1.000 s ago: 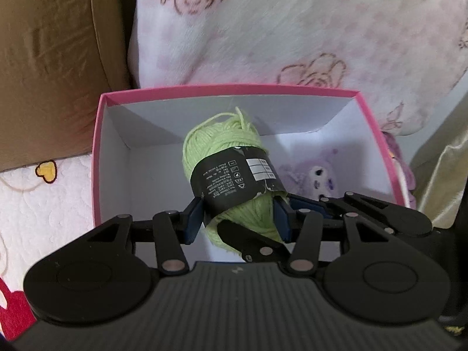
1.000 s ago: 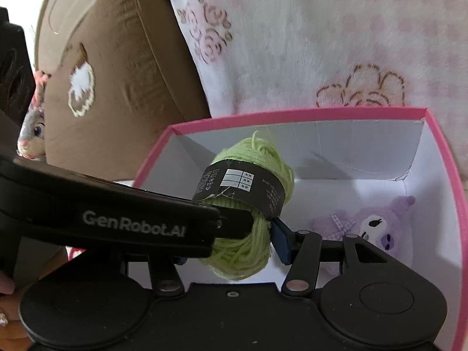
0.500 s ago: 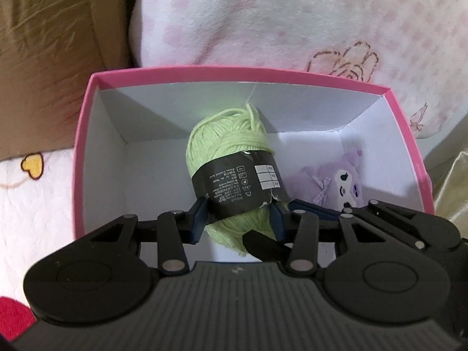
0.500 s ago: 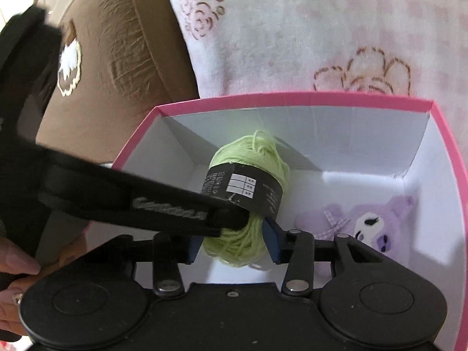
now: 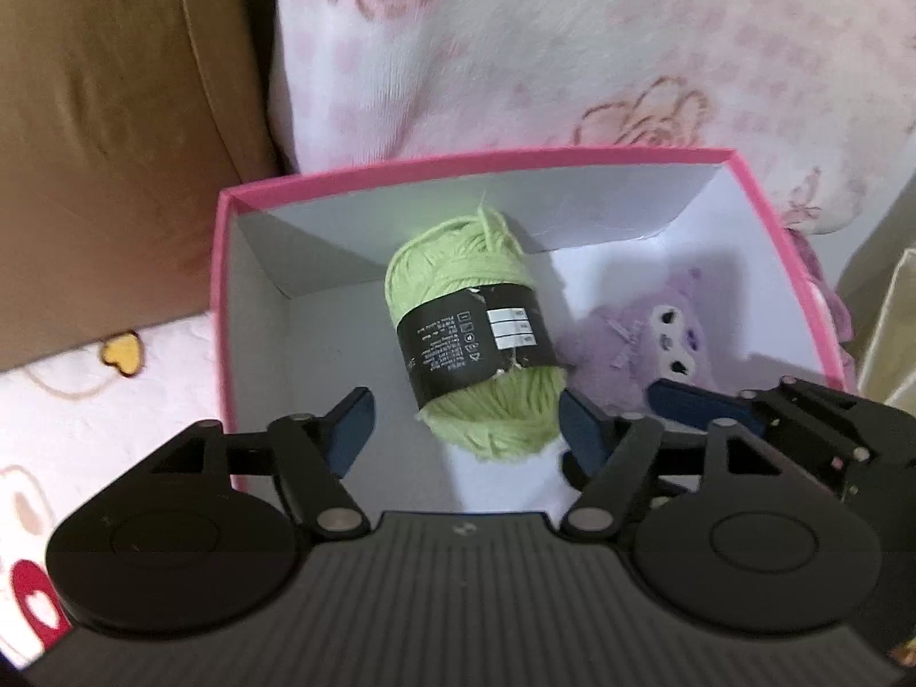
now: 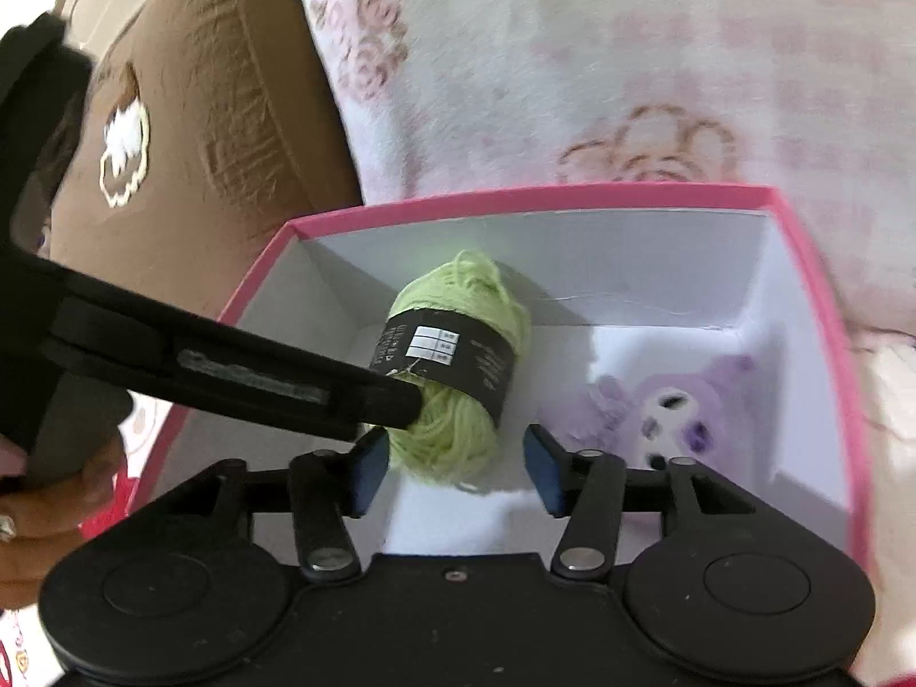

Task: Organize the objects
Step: 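Open the right tool to release the yarn and pull back from the box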

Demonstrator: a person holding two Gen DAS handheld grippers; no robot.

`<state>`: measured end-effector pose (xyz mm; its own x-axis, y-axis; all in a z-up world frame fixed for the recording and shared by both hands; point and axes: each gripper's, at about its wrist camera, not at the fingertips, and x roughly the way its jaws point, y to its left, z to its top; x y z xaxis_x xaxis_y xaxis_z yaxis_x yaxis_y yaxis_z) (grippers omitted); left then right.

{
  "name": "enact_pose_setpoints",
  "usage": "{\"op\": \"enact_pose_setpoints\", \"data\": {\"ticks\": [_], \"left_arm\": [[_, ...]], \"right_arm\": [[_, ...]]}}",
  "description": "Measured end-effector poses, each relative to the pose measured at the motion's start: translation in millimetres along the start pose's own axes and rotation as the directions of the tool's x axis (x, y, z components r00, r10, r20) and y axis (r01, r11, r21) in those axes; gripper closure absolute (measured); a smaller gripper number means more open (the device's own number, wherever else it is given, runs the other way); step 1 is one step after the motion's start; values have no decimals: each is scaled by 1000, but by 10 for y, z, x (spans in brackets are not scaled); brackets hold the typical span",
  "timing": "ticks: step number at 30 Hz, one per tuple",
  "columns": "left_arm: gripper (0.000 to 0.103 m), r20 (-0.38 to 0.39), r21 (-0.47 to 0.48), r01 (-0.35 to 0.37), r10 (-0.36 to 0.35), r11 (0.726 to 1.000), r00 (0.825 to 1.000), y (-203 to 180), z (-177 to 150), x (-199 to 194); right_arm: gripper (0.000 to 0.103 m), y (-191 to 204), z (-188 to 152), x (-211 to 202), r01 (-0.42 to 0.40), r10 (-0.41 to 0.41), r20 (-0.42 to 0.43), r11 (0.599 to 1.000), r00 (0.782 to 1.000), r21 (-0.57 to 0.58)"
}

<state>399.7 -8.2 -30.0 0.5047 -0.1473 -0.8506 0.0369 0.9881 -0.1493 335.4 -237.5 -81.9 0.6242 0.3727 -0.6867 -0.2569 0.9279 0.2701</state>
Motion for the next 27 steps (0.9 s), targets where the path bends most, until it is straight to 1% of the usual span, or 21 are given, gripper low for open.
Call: {"op": "enact_pose_setpoints", "data": {"ticks": [3,6,8,10,15,18,20,23,25,27], "left_arm": [[28,15,26,0,0,1000,1000,-15,-86,-242],[27,-19,52,-15,16,999,1000,-31,-163,-443],[27,-11,69,-16,17,998,1000,-6,-230,-636],[27,-2,89,-18,19,996,1000,-5,-300,-835],[26,11,130,-15,13,991,1000,-78,-484,-1288],[25,19,155,-12,9,988,1000,-105,-617,-1593],[24,33,165,-8,3,986,999,-115,-698,-1765],[21,44,175,4,-12,985,999,-120,-827,-2013],[21,42,176,10,-18,984,999,-109,-922,-2148],[20,31,181,22,-28,983,999,-102,-1008,-2246]], "right_arm": [[40,22,3,-255,22,-22,17,1000,1000,-8],[39,72,17,-536,33,-33,28,999,999,-14],[34,153,7,-699,52,-51,38,997,998,-48],[33,244,-30,-893,84,-79,59,993,995,-89],[31,454,-93,-1343,98,-89,72,987,993,-125],[27,605,-137,-1599,106,-95,80,983,992,-150],[22,695,-178,-1765,105,-93,80,981,992,-161],[16,806,-248,-1928,117,-102,87,975,991,-188],[16,864,-310,-2022,134,-119,86,971,989,-199],[16,903,-367,-2108,131,-117,77,971,990,-200]]}}
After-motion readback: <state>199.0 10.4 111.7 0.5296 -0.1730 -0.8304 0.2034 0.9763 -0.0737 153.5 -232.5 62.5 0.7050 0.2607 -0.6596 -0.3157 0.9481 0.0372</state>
